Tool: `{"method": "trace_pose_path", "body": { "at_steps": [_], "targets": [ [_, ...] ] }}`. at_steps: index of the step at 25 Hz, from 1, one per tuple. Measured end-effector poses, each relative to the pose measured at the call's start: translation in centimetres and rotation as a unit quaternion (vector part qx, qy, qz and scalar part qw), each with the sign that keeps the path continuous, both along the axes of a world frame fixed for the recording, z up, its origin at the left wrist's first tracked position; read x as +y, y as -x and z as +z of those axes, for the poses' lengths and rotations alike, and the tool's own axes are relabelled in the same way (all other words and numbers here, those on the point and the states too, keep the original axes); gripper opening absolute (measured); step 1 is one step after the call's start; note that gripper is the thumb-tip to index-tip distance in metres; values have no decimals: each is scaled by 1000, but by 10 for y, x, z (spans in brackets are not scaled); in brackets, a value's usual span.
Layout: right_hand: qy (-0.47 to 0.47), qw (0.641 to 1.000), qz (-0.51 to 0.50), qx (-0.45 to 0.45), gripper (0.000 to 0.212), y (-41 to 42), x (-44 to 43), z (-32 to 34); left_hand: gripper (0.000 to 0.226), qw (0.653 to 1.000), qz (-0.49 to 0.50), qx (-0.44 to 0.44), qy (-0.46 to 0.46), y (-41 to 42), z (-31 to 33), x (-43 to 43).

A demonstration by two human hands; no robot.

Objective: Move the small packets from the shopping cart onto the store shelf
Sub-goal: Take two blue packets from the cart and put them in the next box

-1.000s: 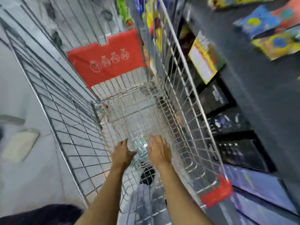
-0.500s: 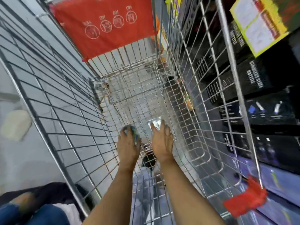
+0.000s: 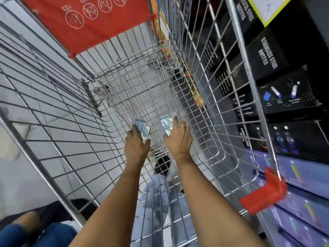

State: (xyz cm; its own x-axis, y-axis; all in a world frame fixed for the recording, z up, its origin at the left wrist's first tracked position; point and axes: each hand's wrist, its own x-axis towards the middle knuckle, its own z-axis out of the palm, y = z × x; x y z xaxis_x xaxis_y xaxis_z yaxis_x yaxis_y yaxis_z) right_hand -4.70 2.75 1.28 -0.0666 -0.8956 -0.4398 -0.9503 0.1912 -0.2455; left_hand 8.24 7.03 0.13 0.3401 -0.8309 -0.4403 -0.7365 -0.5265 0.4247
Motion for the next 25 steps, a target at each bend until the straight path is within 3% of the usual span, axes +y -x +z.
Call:
{"method": "trace_pose_path", "body": {
  "at_steps": [3, 8, 14, 20, 23, 25],
  "targets": [
    [14, 1000, -7, -9, 72, 1, -7, 8, 78, 999, -19, -14, 30, -4, 3, -9],
    [46, 998, -14, -49, 75, 2, -19, 47, 62, 992, 25, 33, 122, 6, 35, -24],
    [198, 980, -8, -29, 70, 22, -42, 173, 69, 962, 86, 79, 247, 39, 153, -65],
    [438, 898, -48, 5, 64, 72, -39, 314, 65, 900, 38, 142, 411, 73, 302, -100],
    [501, 860, -95, 7, 58, 112, -19, 361, 67, 882, -30, 143, 448, 110, 351, -94],
    [536, 831, -146, 15, 52, 149, 8, 381, 67, 871, -90, 187, 445, 151, 369, -70]
  ]
}}
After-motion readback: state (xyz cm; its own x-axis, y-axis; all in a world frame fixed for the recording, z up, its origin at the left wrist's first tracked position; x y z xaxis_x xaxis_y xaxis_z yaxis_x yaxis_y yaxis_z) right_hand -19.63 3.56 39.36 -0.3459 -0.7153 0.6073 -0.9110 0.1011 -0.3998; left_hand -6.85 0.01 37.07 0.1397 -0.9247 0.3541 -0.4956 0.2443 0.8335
